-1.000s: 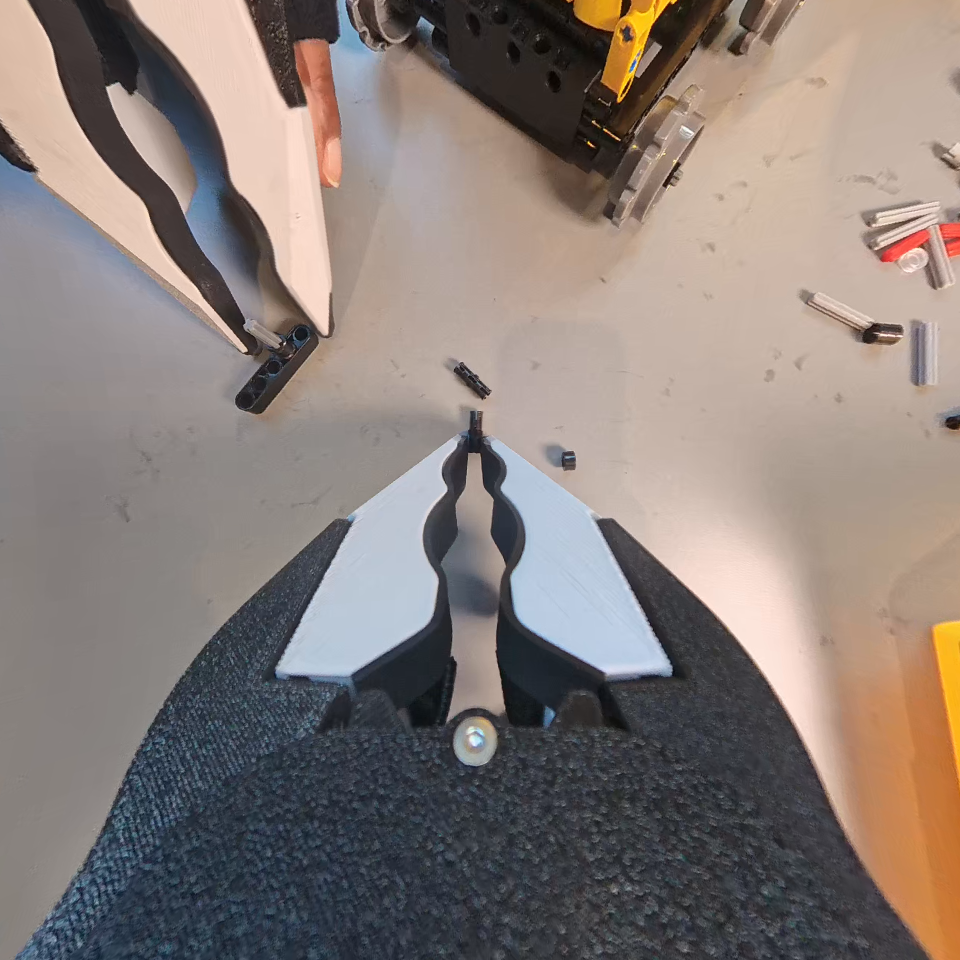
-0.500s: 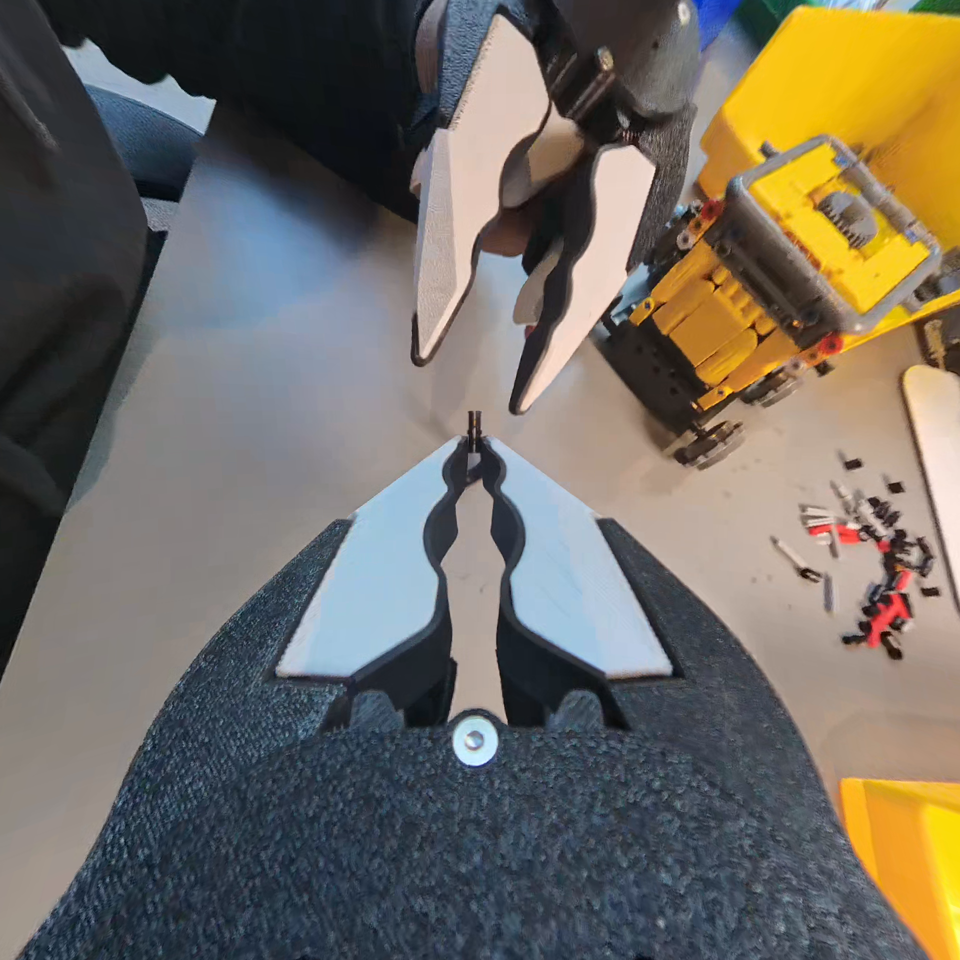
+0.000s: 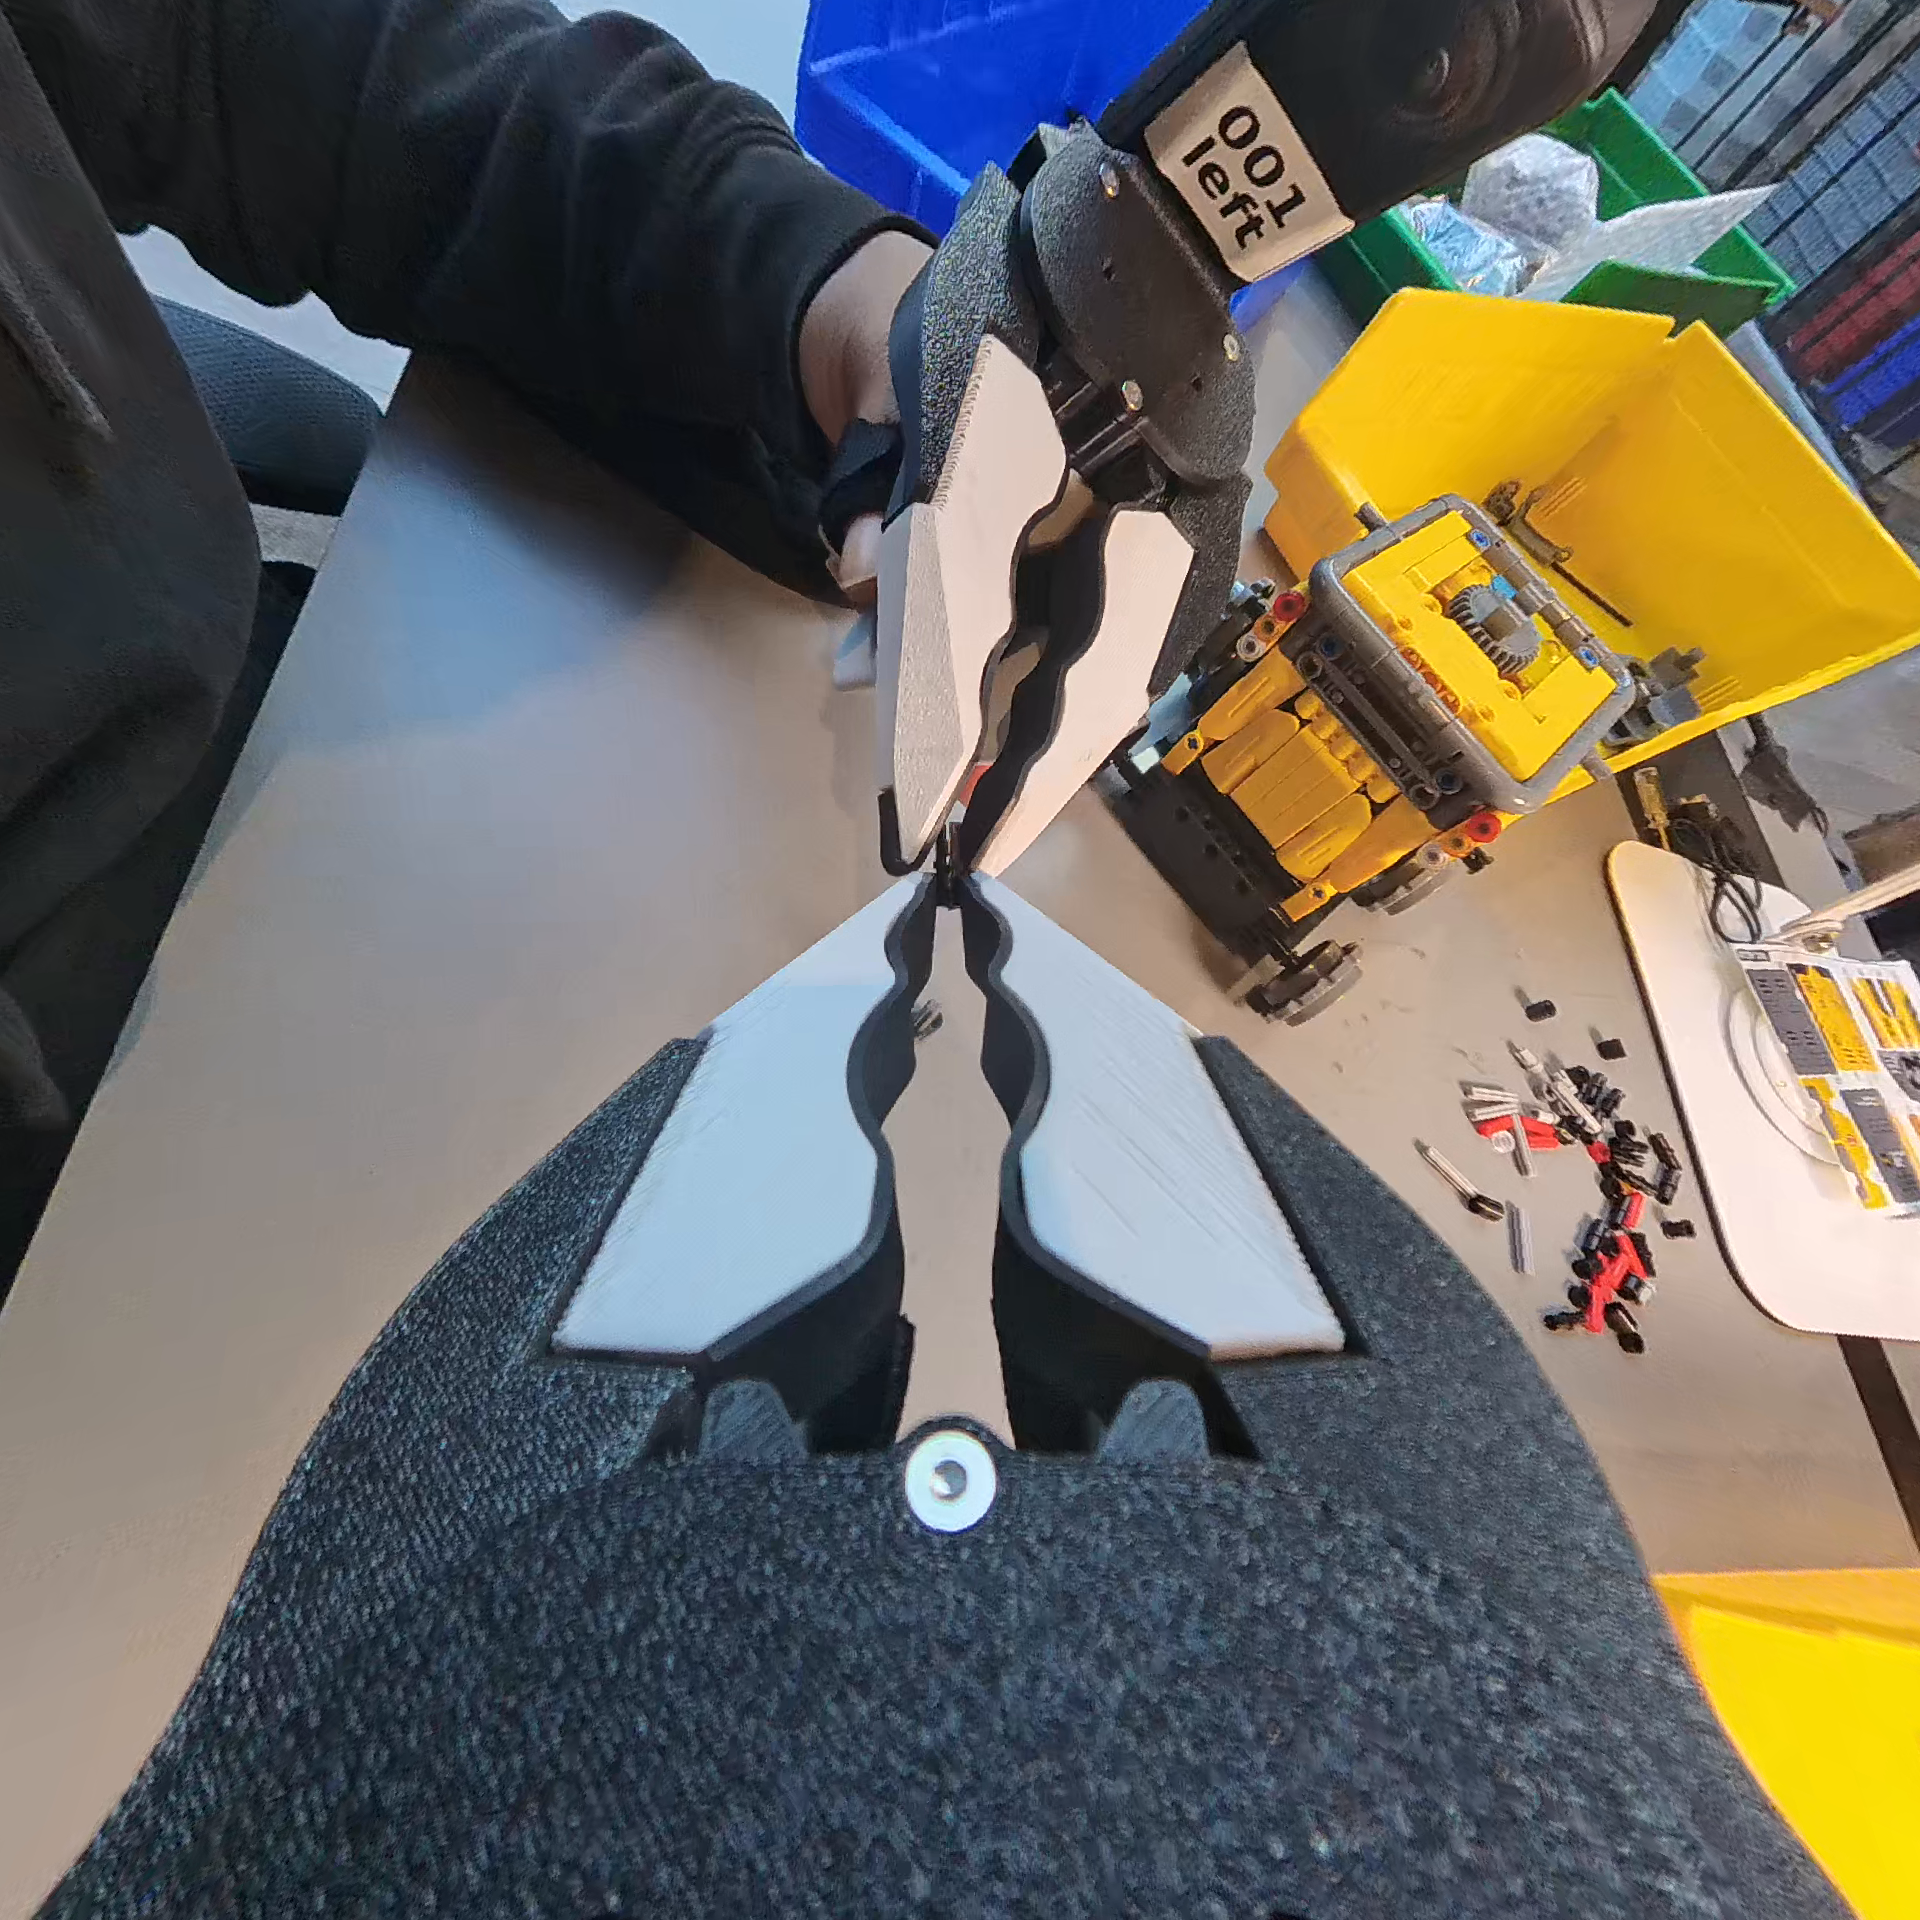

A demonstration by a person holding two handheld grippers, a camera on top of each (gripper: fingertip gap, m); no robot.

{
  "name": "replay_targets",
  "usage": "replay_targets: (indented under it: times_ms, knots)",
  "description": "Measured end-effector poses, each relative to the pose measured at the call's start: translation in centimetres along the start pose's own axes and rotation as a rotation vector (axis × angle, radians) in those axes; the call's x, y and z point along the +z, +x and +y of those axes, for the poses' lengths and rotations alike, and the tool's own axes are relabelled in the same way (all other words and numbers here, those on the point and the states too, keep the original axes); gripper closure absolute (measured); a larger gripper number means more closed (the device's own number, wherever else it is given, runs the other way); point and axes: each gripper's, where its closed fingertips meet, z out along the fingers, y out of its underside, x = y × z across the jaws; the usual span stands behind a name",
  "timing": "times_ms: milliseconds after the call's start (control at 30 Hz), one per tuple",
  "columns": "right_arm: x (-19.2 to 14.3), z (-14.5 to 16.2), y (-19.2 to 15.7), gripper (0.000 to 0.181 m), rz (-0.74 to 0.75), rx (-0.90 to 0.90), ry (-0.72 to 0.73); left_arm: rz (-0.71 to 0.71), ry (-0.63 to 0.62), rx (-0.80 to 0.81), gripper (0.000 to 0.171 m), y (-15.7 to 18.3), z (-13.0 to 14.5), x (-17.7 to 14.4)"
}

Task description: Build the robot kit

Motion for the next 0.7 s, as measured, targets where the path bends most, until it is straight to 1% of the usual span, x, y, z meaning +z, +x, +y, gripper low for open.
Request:
replay_targets:
  times_ms: [433, 700]
  knots:
    - [-1.1, -2.4, 0.9, 0.177, 0.062, 0.02, 0.184, 0.098, 0.152, -0.07, 0.166, 0.9, -2.3, -1.1]
    - [-1.2, -2.8, 1.2, 0.177, 0.071, 0.033, 0.233, 0.12, 0.188, -0.098, 0.167, 0.9, -2.7, -1.4]
